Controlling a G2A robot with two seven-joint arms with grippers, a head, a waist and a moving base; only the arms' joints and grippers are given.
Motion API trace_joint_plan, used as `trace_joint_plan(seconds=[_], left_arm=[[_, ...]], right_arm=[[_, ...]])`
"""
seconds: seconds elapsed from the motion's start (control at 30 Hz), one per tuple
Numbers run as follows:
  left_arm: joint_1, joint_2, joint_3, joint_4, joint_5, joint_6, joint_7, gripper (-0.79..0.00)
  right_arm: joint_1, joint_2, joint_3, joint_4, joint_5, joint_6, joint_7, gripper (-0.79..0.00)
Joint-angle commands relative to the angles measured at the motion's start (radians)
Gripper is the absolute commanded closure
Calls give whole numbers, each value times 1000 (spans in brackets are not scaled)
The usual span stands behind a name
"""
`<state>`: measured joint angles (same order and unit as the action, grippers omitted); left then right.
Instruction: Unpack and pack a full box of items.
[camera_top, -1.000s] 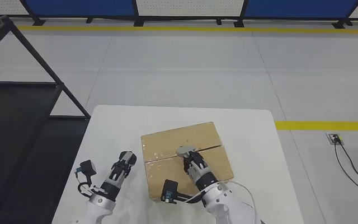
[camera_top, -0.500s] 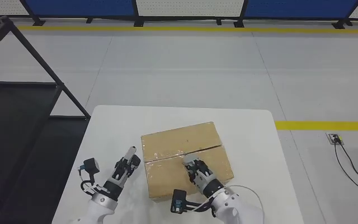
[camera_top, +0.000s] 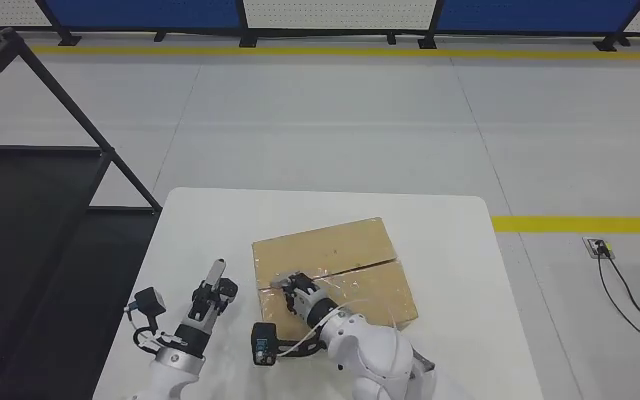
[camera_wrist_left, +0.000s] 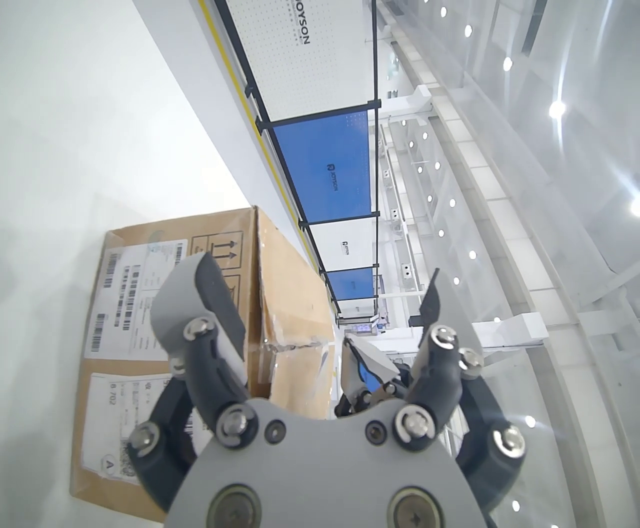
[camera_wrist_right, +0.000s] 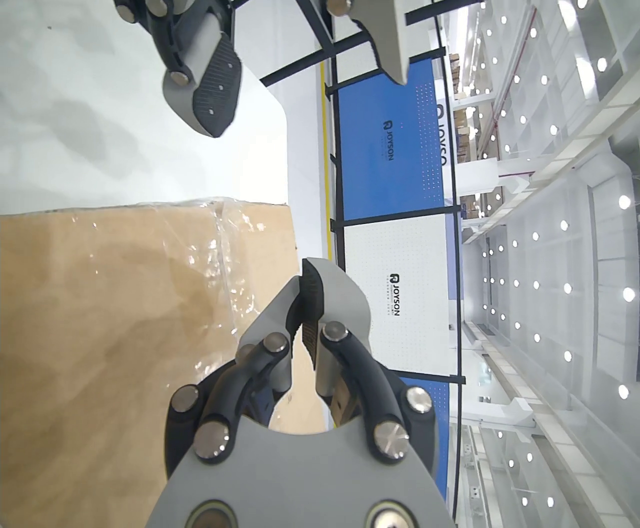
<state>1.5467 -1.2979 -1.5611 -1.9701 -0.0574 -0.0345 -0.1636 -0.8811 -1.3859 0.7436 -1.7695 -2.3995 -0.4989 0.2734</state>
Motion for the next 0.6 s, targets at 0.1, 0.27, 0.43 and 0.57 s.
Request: trace_joint_plan(seconds=[0.1, 0.27, 0.43, 0.57], left_arm=[[4, 0, -3, 0, -6, -5, 1, 0], [0, 1, -2, 2, -3, -2, -10, 0], [-8, 2, 2, 1, 4, 2, -21, 0], [-15, 3, 3, 1, 8, 8, -27, 0]], right_arm=[[44, -20, -33, 46, 22, -73, 28, 0], [27, -26, -14, 46, 37, -82, 71, 0], [-25, -19, 30, 11, 36, -80, 99, 0], [-66, -10, 58, -17, 21, -91, 101, 0]])
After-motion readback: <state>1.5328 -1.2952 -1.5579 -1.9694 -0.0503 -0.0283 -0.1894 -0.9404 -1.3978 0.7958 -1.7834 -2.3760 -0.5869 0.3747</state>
